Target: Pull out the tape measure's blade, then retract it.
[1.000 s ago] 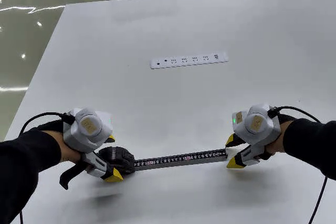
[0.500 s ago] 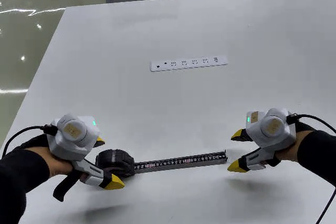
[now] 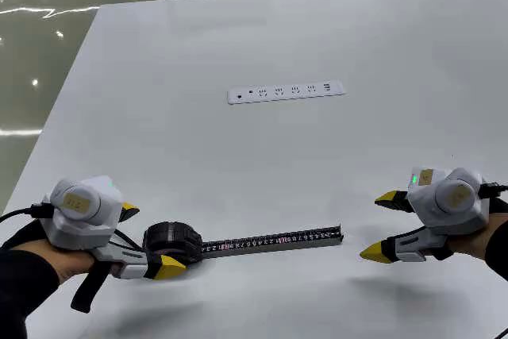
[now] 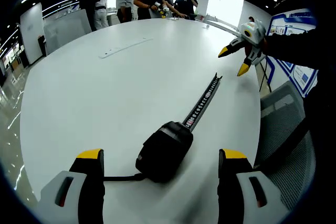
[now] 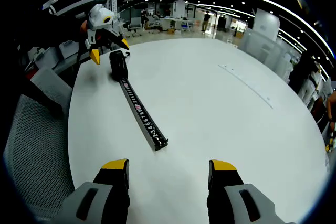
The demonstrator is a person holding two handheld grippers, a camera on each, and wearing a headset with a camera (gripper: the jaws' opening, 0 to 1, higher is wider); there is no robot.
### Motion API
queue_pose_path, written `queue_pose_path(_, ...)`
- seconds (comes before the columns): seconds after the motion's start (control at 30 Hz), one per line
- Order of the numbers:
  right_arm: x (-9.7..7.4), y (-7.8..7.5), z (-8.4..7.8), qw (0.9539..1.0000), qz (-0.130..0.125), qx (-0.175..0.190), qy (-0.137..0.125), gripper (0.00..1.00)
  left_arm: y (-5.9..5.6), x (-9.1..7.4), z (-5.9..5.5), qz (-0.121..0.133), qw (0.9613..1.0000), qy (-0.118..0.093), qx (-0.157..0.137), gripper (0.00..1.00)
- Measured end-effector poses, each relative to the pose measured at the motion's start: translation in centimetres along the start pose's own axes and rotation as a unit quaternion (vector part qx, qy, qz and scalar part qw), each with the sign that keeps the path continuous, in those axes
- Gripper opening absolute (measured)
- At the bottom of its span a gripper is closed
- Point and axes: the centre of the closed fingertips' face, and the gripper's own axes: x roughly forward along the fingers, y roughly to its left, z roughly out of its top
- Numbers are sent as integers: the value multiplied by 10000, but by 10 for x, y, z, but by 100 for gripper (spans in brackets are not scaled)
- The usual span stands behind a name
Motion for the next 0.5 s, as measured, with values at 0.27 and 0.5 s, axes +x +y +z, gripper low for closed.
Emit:
queue_pose_path(0.27, -17, 0, -12, 9996, -250, 93, -119, 61, 7, -18, -3, 415, 9979, -379, -334, 91)
queue_pose_path(0.5, -35, 2, -13, 9983, -495, 247, -198, 70, 9, -33, -3, 600, 9956, -565, -445, 93)
